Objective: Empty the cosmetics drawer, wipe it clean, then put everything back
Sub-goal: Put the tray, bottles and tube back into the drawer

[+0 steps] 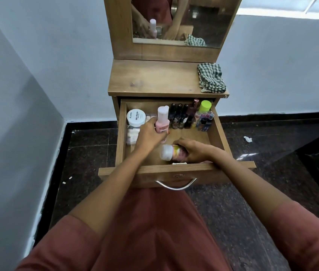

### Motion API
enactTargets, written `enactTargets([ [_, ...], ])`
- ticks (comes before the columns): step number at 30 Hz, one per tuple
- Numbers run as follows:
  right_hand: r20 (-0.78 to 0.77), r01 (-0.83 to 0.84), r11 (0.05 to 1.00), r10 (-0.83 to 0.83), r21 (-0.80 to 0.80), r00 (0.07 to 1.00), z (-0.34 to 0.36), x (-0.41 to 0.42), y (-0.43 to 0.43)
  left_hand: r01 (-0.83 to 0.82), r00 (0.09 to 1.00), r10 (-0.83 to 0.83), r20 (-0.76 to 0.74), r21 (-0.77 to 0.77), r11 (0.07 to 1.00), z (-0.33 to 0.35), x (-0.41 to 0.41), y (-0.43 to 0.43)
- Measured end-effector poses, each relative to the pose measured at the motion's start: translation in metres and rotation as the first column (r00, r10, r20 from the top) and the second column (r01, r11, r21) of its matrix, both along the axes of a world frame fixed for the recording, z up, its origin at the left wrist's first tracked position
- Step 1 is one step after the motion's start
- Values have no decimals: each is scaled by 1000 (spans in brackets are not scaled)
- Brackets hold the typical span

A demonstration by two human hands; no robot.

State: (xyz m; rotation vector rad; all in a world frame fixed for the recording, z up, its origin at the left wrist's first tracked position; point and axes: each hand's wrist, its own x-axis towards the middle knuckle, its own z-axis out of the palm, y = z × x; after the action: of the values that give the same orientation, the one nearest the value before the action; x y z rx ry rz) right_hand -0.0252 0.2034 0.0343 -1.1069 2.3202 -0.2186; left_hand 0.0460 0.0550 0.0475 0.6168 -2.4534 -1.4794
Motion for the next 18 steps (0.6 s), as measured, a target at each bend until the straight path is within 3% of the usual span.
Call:
enactTargets([
  [12, 170, -50, 989, 27, 138, 985, 8, -9, 2, 45, 999, -49, 19, 177, 983, -8, -8, 2],
  [15, 202, 89, 996, -91, 16, 975, 16, -12, 6, 60, 998, -64, 15, 197, 979, -9, -10, 4],
  [18, 85, 209, 953, -194, -221, 977, 21, -11, 4, 51, 998, -56, 14, 241, 969, -9, -15, 8],
])
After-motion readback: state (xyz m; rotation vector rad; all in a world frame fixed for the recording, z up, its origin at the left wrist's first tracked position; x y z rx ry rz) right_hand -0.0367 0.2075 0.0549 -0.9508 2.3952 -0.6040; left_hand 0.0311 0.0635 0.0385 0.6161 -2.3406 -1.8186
